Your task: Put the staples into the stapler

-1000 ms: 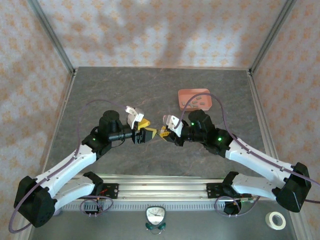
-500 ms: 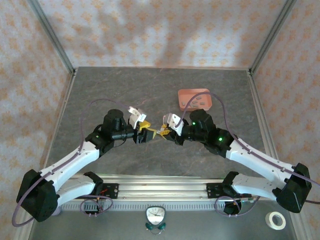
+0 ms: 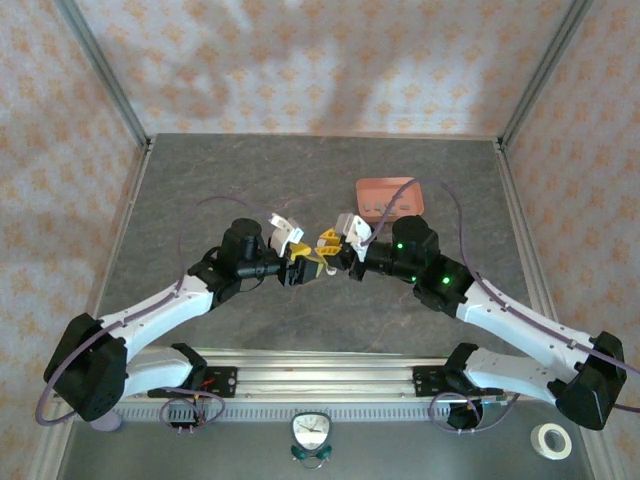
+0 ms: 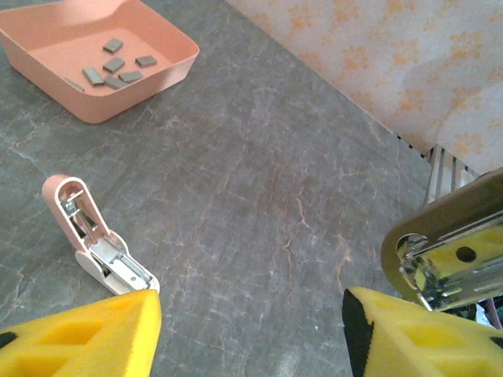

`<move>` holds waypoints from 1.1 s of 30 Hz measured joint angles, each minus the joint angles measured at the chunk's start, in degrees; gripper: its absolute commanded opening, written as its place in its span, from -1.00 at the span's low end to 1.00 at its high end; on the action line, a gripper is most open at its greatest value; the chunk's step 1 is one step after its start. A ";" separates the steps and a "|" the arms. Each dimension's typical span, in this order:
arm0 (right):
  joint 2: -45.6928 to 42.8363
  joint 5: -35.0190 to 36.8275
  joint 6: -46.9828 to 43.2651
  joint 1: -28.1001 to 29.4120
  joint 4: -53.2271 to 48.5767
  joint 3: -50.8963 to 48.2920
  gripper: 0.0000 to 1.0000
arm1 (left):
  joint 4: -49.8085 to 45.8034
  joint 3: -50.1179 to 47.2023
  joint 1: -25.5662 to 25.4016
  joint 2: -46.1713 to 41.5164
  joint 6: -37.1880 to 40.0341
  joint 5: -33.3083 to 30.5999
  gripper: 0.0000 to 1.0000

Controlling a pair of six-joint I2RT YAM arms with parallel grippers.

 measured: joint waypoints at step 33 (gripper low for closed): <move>-0.59 -11.23 -0.07 -3.63 -6.16 -1.81 -1.00 | -8.81 -2.05 -0.85 -12.66 35.08 8.81 0.38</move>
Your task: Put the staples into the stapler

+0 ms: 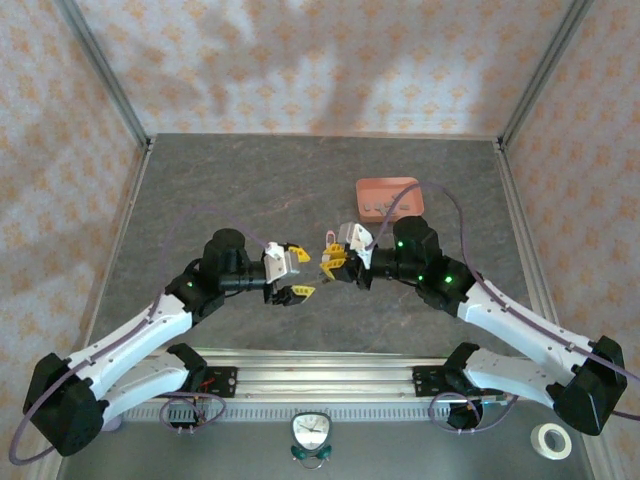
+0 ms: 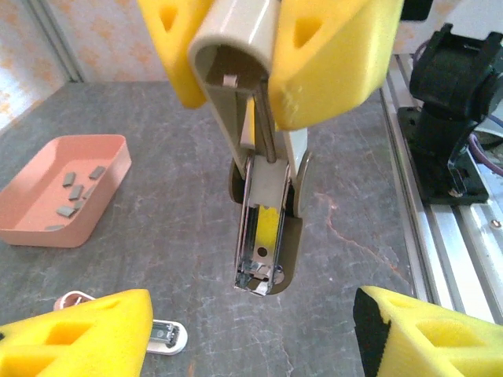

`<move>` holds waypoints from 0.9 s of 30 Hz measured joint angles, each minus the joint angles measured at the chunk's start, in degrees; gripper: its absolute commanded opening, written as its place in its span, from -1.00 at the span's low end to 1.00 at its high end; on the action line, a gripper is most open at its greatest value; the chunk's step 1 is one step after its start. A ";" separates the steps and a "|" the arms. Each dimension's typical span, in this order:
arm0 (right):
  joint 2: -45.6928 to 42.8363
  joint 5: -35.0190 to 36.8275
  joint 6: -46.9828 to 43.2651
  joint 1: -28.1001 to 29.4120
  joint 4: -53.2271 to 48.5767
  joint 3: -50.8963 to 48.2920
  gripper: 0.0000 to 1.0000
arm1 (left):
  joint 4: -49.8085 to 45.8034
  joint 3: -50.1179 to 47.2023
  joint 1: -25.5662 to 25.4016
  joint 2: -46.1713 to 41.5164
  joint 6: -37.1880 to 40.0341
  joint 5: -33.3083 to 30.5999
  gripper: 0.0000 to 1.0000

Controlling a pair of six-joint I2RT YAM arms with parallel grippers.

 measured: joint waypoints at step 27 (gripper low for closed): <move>3.91 -5.55 0.28 0.00 -0.90 3.32 -1.00 | 7.26 2.38 -0.39 7.37 -4.70 7.56 0.15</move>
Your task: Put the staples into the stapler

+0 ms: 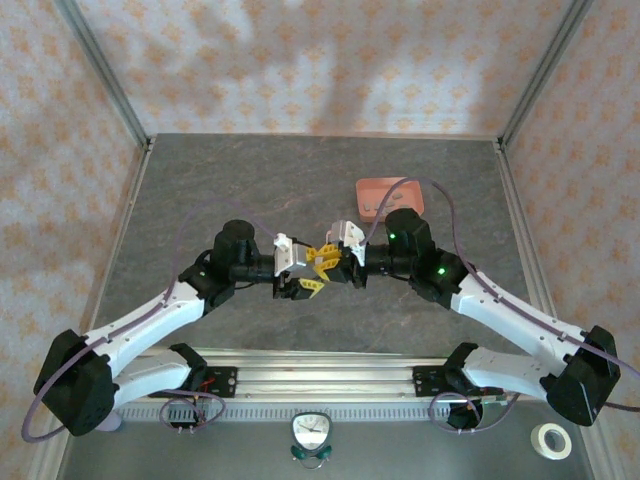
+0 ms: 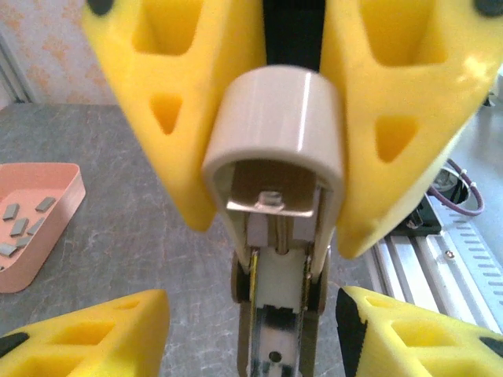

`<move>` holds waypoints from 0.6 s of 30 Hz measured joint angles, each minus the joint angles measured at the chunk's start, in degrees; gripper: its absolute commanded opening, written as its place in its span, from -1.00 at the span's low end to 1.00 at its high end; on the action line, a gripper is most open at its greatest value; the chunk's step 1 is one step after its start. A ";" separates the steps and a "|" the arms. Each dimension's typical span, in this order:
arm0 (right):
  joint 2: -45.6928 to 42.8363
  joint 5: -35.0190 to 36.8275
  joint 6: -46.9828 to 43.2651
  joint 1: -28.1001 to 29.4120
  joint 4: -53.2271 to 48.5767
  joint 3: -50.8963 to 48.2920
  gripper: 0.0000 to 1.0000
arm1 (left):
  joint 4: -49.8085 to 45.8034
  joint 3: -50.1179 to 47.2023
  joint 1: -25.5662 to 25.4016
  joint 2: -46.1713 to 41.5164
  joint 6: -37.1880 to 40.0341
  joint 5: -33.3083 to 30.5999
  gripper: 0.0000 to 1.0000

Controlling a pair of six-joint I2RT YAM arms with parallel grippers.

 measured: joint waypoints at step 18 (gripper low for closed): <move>0.24 0.00 1.46 0.00 1.90 0.00 -1.00 | 0.57 2.93 -1.86 2.27 -0.11 1.46 -0.25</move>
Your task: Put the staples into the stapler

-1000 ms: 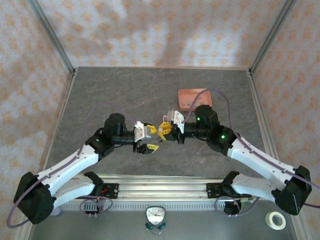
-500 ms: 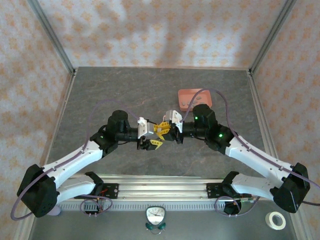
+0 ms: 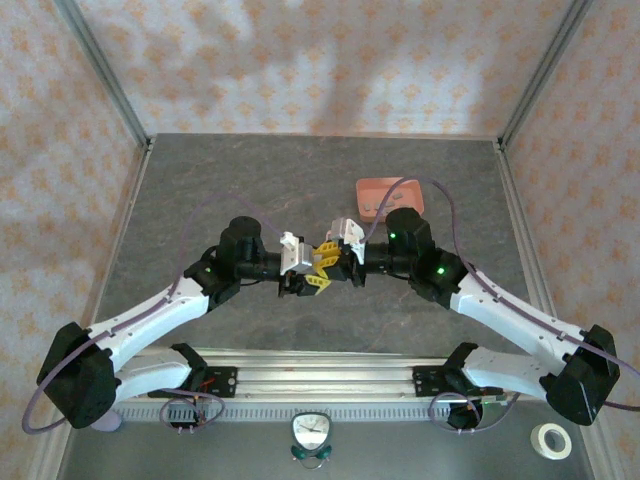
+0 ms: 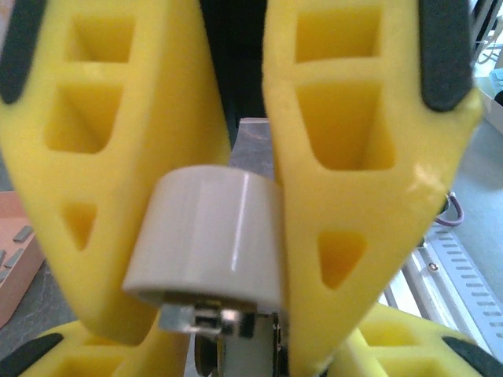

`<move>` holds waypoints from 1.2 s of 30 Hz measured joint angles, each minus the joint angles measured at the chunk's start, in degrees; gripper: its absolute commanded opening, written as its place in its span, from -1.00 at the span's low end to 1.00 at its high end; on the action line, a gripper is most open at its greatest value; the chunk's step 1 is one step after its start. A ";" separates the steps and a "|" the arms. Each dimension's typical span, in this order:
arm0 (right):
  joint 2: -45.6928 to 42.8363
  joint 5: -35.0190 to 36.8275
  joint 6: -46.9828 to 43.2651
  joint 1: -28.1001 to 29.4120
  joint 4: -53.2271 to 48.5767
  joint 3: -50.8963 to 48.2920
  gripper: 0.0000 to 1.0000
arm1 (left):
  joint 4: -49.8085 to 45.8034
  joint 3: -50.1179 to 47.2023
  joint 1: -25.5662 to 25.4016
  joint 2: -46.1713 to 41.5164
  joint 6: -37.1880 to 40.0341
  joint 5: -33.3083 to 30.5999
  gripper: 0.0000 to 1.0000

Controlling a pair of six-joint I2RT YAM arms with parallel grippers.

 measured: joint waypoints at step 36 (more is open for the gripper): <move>-3.61 38.93 42.45 -0.07 -8.59 -5.97 0.24 | -29.90 17.42 0.00 30.97 -55.47 -49.40 -0.86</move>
